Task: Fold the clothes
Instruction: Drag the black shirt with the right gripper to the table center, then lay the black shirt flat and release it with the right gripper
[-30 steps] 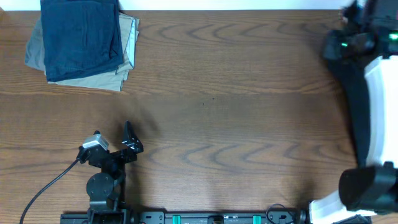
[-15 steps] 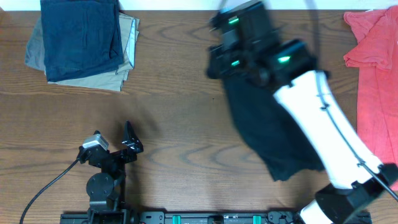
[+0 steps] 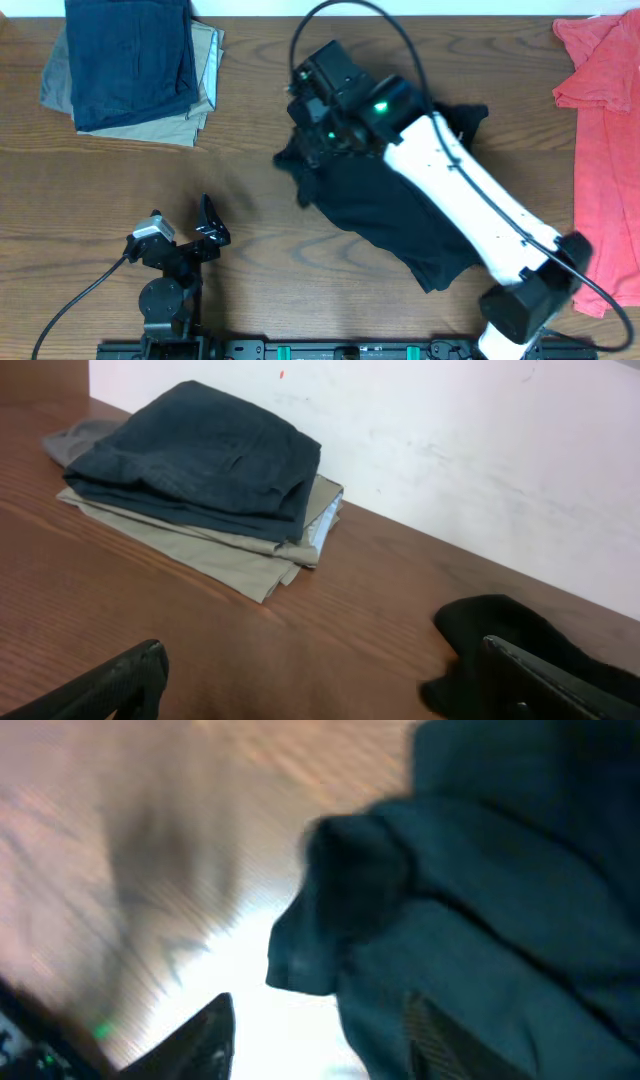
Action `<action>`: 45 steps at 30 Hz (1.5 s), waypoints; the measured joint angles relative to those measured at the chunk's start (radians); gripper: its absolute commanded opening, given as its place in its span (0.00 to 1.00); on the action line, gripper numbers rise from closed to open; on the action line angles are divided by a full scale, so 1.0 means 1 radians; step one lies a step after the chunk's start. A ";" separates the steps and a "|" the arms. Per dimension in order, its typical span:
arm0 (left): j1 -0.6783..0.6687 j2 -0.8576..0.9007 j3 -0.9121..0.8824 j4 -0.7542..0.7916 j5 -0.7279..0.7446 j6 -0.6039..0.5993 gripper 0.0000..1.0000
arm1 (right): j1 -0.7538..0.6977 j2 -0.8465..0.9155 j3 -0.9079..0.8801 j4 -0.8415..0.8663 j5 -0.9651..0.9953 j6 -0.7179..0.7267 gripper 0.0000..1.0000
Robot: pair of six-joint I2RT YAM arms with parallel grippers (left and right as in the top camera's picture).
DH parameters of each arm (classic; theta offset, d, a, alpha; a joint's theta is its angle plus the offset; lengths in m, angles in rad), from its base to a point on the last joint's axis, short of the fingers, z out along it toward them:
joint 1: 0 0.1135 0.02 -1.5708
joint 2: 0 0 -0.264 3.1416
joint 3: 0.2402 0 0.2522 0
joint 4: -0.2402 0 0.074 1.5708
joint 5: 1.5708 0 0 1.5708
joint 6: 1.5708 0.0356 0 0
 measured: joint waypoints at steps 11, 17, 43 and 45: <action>0.000 0.000 0.000 0.000 0.000 0.000 0.98 | -0.375 -0.166 0.039 -0.110 0.170 0.043 0.99; 0.000 0.000 0.000 0.000 0.000 0.000 0.98 | -0.544 -0.139 -0.009 -0.086 0.188 0.045 0.99; 0.000 0.000 0.000 0.000 0.000 0.000 0.98 | -0.691 0.432 -0.087 0.159 0.112 0.022 0.65; 0.000 0.000 0.000 0.000 0.000 0.000 0.98 | -0.699 0.462 -0.087 0.168 0.108 0.021 0.52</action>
